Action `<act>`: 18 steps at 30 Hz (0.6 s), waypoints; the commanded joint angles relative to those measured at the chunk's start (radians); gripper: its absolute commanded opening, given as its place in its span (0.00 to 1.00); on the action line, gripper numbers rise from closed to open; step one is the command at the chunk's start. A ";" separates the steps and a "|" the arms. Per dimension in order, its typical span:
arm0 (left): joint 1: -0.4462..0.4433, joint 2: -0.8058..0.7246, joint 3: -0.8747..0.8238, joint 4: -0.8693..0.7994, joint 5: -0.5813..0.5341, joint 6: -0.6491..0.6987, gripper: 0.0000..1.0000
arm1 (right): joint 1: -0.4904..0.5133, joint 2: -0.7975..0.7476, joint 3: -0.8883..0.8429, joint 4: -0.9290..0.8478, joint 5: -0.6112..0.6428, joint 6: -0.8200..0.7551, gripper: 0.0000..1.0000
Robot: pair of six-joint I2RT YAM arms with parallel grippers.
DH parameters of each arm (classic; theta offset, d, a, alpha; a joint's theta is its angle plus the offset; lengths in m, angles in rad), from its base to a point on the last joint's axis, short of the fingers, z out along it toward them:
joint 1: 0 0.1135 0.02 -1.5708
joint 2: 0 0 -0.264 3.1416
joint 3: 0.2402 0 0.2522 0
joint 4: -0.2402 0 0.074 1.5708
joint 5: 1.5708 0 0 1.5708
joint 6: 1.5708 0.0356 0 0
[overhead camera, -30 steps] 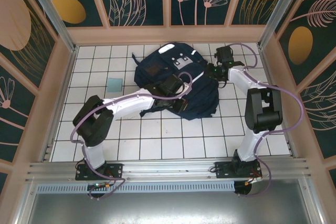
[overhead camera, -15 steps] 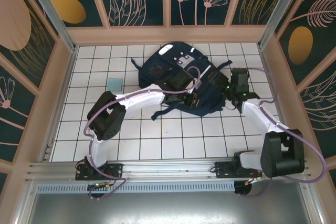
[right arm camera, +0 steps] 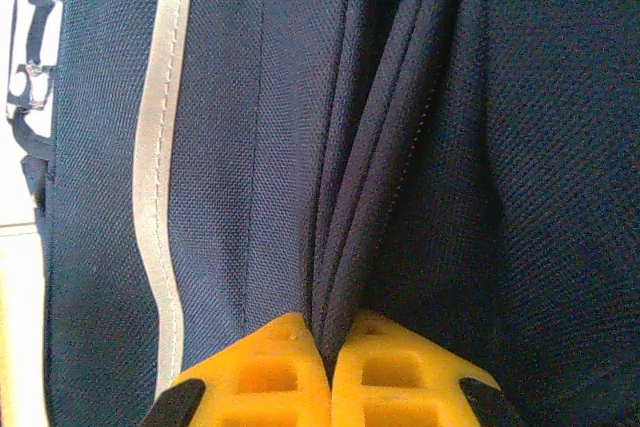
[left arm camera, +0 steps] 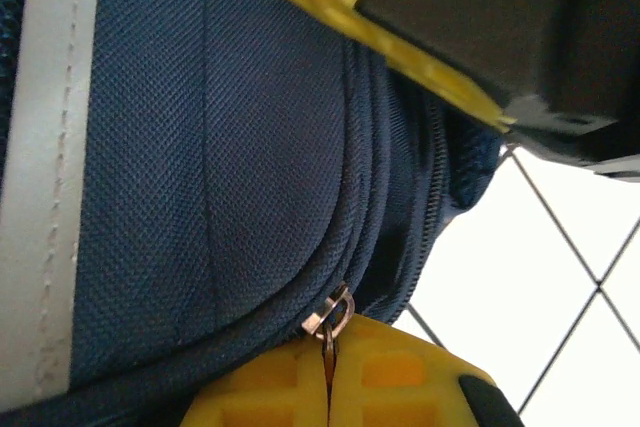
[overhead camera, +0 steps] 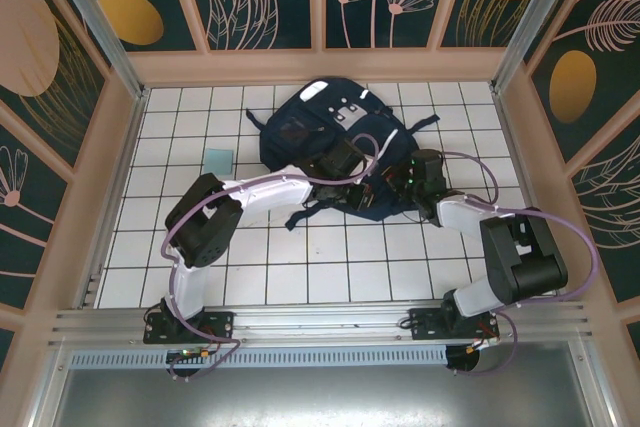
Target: Pack the student bag
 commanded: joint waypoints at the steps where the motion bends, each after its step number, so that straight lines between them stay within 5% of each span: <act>1: 0.024 -0.105 -0.045 -0.054 -0.122 0.078 0.00 | -0.011 0.008 -0.012 0.030 0.064 -0.015 0.00; 7: 0.171 -0.143 -0.161 -0.087 -0.223 0.099 0.00 | -0.023 -0.045 -0.017 -0.020 0.095 -0.055 0.00; 14: 0.210 -0.111 -0.128 -0.092 -0.365 0.098 0.04 | 0.000 -0.040 0.005 -0.011 0.040 -0.056 0.00; 16: 0.210 -0.112 -0.113 -0.092 -0.374 0.076 0.34 | 0.024 -0.041 0.024 -0.027 0.040 -0.051 0.00; 18: 0.210 -0.131 -0.110 -0.080 -0.378 0.060 0.75 | 0.057 -0.047 0.042 -0.036 0.036 -0.041 0.22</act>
